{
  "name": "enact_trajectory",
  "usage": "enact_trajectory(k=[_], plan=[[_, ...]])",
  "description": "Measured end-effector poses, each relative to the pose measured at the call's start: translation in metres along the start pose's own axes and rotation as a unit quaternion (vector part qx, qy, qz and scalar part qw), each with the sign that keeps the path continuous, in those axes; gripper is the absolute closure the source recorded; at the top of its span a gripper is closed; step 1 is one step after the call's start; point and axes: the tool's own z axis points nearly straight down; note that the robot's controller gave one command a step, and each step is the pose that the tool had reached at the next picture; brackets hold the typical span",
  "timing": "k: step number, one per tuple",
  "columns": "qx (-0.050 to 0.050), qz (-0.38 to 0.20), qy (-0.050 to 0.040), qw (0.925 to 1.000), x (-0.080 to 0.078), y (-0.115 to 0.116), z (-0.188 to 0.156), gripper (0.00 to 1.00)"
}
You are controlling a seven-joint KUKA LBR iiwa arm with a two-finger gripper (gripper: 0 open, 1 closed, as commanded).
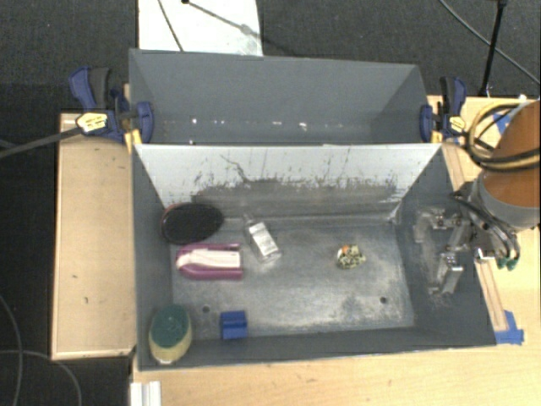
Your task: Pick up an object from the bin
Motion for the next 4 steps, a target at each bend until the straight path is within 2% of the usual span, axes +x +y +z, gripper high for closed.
enact_trajectory(k=[1, 2, 3, 4], plan=[[-0.001, -0.105, -0.0014, 0.9944, 0.021, 0.117, 0.047, 0.0], [0.0, -0.121, -0.0053, 0.9926, -0.025, 0.169, 0.068, 0.0], [0.002, -0.235, -0.0015, 0.9719, 0.004, 0.069, 0.083, 0.0], [0.001, -0.35, -0.005, 0.9368, -0.024, 0.159, 0.07, 0.0]])
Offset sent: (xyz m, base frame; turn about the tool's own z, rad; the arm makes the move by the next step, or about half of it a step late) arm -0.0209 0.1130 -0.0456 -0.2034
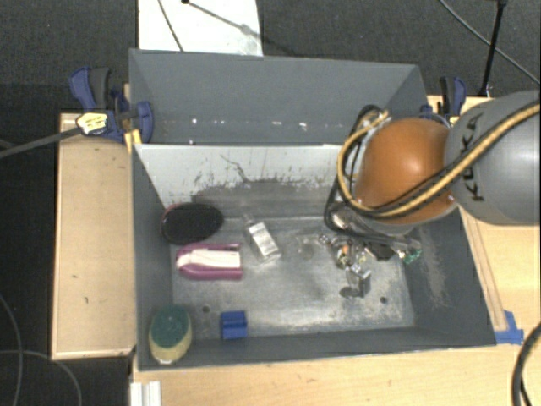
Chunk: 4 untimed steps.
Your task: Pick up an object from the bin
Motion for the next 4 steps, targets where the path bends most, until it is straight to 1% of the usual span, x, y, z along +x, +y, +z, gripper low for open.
enact_trajectory(k=[1, 2, 3, 4], plan=[[0.004, -0.007, -0.0011, 1.0, 0.005, -0.063, -0.116, 0.0], [-0.004, -0.048, 0.0039, 0.9988, -0.022, 0.002, -0.032, 0.0], [0.001, -0.095, 0.0002, 0.9955, -0.046, -0.004, -0.066, 0.0], [-0.002, -0.098, 0.0026, 0.9952, -0.038, 0.001, -0.048, 0.0]])
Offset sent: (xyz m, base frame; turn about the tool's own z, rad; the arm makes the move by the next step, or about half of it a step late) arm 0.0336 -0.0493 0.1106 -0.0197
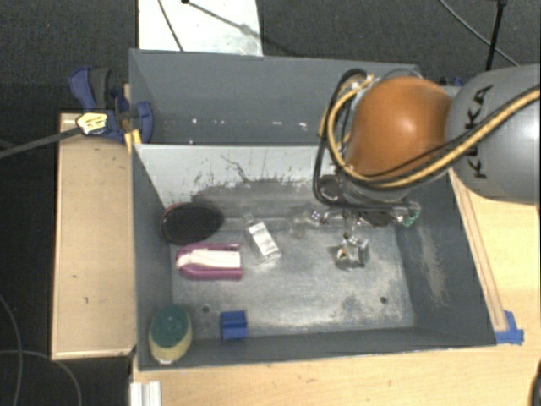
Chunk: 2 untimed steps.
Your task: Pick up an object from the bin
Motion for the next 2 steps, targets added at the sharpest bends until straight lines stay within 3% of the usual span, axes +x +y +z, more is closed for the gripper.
enact_trajectory(k=[1, 2], plan=[[0.0, 0.104, 0.0006, 0.9946, 0.005, 0.003, 0.0, 0.0], [0.003, 0.009, -0.002, 1.0, 0.001, -0.01, -0.037, 0.0]])
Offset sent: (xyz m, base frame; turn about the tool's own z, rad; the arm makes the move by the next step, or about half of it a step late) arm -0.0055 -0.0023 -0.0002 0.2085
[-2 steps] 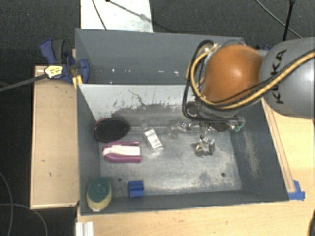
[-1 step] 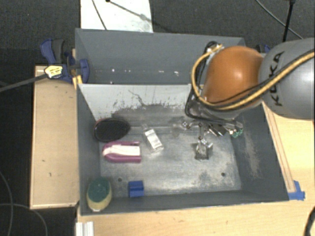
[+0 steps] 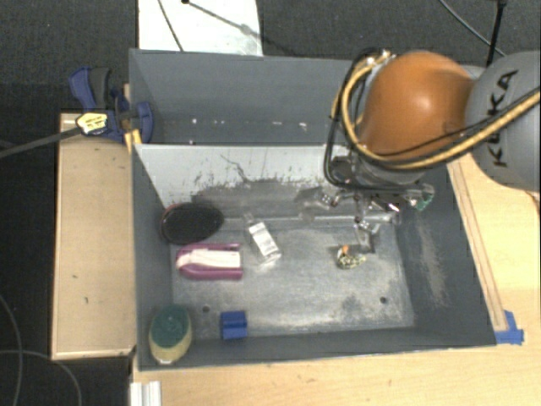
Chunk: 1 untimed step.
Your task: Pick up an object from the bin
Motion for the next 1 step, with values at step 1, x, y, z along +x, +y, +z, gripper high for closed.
enact_trajectory(k=[1], plan=[[-0.004, 0.068, 0.0035, 0.9977, 0.0132, 0.0218, 0.0613, 0.0]])
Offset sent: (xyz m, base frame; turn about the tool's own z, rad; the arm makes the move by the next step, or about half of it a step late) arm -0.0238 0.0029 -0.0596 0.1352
